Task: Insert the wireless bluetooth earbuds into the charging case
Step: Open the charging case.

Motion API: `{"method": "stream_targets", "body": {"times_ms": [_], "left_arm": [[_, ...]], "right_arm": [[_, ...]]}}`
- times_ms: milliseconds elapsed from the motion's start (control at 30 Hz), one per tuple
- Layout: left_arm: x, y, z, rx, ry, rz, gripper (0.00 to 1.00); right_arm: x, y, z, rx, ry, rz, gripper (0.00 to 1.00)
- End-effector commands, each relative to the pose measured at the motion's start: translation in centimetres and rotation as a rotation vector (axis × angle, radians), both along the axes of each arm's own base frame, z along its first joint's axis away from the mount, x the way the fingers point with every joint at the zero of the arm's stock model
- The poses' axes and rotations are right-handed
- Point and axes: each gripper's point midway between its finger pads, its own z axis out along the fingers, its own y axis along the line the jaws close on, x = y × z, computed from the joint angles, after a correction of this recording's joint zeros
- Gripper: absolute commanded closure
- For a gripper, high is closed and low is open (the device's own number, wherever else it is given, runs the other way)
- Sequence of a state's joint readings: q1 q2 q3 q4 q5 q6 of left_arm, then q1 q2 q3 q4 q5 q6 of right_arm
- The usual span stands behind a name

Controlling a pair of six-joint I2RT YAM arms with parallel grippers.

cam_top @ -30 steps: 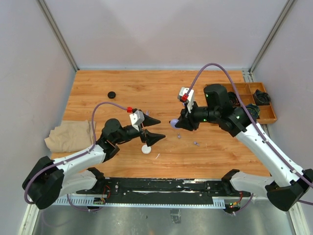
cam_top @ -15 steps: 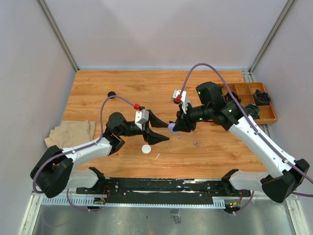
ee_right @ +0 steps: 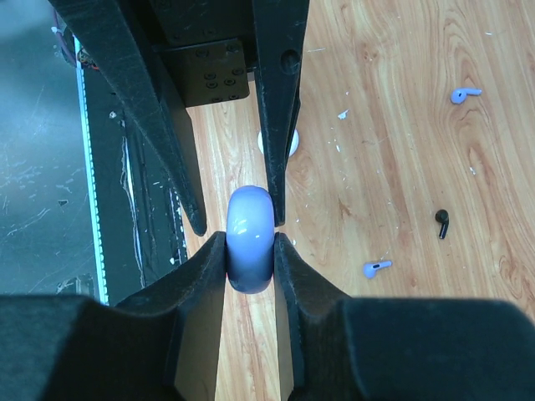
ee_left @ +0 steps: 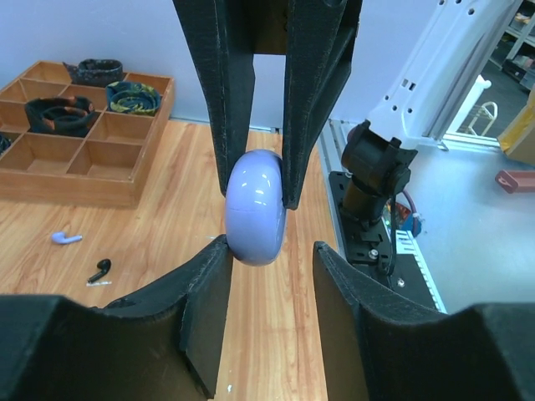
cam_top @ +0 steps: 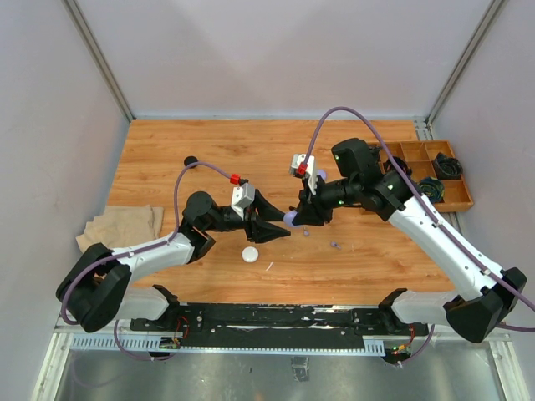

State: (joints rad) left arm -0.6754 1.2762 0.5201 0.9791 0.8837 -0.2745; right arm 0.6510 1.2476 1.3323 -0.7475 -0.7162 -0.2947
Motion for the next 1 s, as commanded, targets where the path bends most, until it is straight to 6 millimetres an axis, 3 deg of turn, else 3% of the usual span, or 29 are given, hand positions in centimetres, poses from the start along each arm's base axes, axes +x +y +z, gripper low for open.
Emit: {"method": "stream_targets", "body": {"times_ms": [0,400,633,767,833,967], "left_arm": [[-0.1,-0.1,1.4,-0.035,-0.032,-0.015,0.54],[-0.3,-0.1,1.6,-0.036,-0.028,-0.030,0.60],[-0.5,0.0,1.6,-0.038,-0.033,-0.029,0.80],[-0.2,0.3,1.6,-0.047,-0.054,0.010,0.90],[0.1,0.6,1.7,-0.055,-0.062,0.047,0.99],[1.1,1.3,1.6,-0.073,-0.066,0.146,1.00]], "right_arm": [[-0.6,1.0,1.2,0.029,-0.041,0.060,0.86],[-0.7,1.6,1.0,0.022,-0.049,0.077,0.86],[-0.8,1.6,1.3,0.027,-0.065,0.077,0.85],[-0.7,1.5,1.9,0.047,-0.096,0.064,0.73],[-0.5,1.3,2.3,0.060,-0.122,0.048,0.67],[-0.3,1.0,2.7,0.078,-0.163,0.022,0.54]]}}
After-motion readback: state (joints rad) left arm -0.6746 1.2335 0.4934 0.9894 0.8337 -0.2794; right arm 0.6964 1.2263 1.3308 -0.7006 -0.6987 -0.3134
